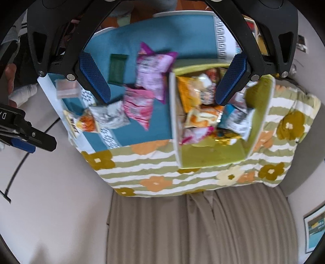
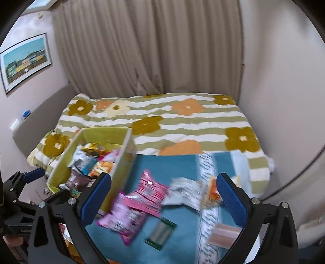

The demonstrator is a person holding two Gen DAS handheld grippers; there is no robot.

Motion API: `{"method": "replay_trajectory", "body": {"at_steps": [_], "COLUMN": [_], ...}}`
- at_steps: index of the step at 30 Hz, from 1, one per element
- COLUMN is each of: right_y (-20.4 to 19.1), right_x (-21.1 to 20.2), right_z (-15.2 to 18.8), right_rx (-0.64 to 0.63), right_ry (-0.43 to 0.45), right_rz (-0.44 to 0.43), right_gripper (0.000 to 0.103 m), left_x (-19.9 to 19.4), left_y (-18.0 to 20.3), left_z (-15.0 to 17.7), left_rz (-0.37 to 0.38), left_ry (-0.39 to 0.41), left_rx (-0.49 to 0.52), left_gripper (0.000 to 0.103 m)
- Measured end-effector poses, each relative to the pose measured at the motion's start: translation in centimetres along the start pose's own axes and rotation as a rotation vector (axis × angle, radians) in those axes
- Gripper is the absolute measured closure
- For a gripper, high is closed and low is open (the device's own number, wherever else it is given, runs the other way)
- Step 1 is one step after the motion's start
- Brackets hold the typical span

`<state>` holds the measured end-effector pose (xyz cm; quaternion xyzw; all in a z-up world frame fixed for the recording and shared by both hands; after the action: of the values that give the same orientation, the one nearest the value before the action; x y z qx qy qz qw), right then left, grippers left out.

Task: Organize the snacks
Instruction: 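Move both grippers back over the remaining snacks on the cloth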

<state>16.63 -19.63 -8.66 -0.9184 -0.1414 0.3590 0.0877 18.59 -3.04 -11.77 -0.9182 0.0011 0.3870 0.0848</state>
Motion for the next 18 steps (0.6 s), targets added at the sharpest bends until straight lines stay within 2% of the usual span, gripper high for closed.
{"method": "replay_trajectory", "body": {"at_steps": [4,7,13,18], "right_y": [3.6,5.7,8.8,11.5], "right_x": [-1.6,-2.0,-1.3,-0.3], "right_z": [2.4,4.5,8.6,12.0], "right_rx": [0.053,0.066,0.093,0.124], "right_ry": [0.0,-0.016,-0.068,-0.063], "right_rz": [0.037,0.085,0.128,0.166], "right_gripper": [0.0,0.0,0.0,0.0], "left_x": [-0.3,0.4,3.2,6.7], "left_y": [4.2,6.7,11.2,13.7], "left_z": [1.8,3.3,6.6,9.5], "left_rz": [0.045,0.061,0.077,0.083], "left_ry": [0.011,-0.01,-0.056,-0.107], "left_rx": [0.02,0.044,0.102,0.162], "left_gripper": [0.001,0.001,0.001,0.001]}}
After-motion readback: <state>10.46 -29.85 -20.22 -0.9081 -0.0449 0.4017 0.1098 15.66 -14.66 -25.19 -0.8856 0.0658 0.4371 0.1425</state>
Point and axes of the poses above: each gripper's, at about its wrist camera, not at the fingertips, and x roughly the way its jaws point, y to its right, z to its underside, the point moved 8 cm from there along x, roughly the way its jaws point, and after that the axes turned 13 degrees about -z, right-handed, at the moved point
